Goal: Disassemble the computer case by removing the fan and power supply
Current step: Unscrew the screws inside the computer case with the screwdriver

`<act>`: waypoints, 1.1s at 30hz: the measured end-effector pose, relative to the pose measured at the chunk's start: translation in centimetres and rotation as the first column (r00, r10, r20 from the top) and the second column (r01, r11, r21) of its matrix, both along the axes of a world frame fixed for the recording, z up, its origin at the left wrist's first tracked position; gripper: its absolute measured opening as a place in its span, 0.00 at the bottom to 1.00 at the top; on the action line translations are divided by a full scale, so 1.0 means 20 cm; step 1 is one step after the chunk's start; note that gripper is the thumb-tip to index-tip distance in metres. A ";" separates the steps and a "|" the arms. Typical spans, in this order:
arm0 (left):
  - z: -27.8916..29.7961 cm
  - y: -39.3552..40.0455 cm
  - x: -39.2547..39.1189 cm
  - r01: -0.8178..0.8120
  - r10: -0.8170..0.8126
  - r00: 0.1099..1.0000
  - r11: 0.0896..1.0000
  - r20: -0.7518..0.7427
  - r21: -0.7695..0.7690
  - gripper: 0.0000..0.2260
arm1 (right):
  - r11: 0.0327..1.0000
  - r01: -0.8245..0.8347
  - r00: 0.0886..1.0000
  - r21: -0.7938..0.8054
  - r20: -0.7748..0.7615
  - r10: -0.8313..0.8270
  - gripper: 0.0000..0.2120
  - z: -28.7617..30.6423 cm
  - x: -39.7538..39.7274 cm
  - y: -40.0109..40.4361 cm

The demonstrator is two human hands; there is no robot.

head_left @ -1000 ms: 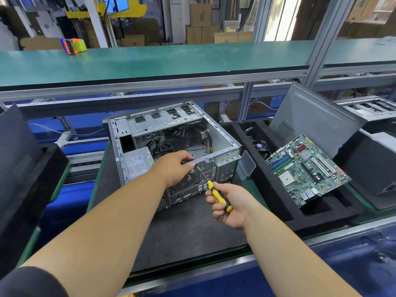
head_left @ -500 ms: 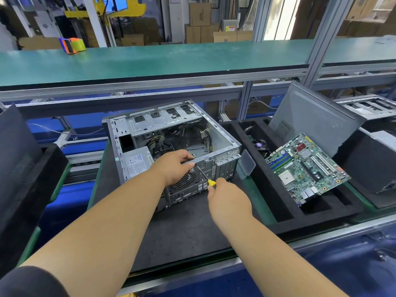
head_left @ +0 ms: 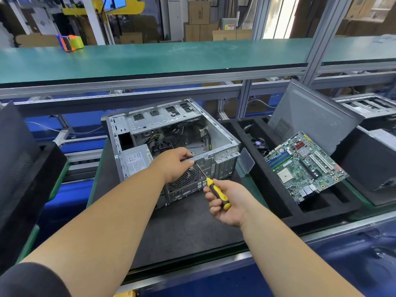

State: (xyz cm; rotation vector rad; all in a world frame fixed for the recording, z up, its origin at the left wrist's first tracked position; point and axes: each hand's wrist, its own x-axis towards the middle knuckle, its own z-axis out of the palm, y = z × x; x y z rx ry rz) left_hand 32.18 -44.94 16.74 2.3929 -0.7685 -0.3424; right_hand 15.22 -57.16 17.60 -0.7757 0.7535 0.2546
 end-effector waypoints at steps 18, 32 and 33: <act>0.01 0.00 -0.01 0.000 0.000 1.000 1.000 0.014 0.016 0.08 | 0.106 -0.249 0.957 -0.963 -0.228 0.181 0.16 -0.01 0.01 0.08; 0.01 0.00 -0.01 0.005 -0.006 1.000 1.000 0.009 0.014 0.08 | 0.954 0.014 0.999 -0.298 0.040 -0.003 0.17 -0.04 0.01 -0.01; 0.01 0.00 -0.01 0.006 -0.006 1.000 1.000 0.004 0.009 0.08 | 0.993 0.041 0.998 -0.114 0.051 -0.035 0.20 -0.04 0.00 -0.02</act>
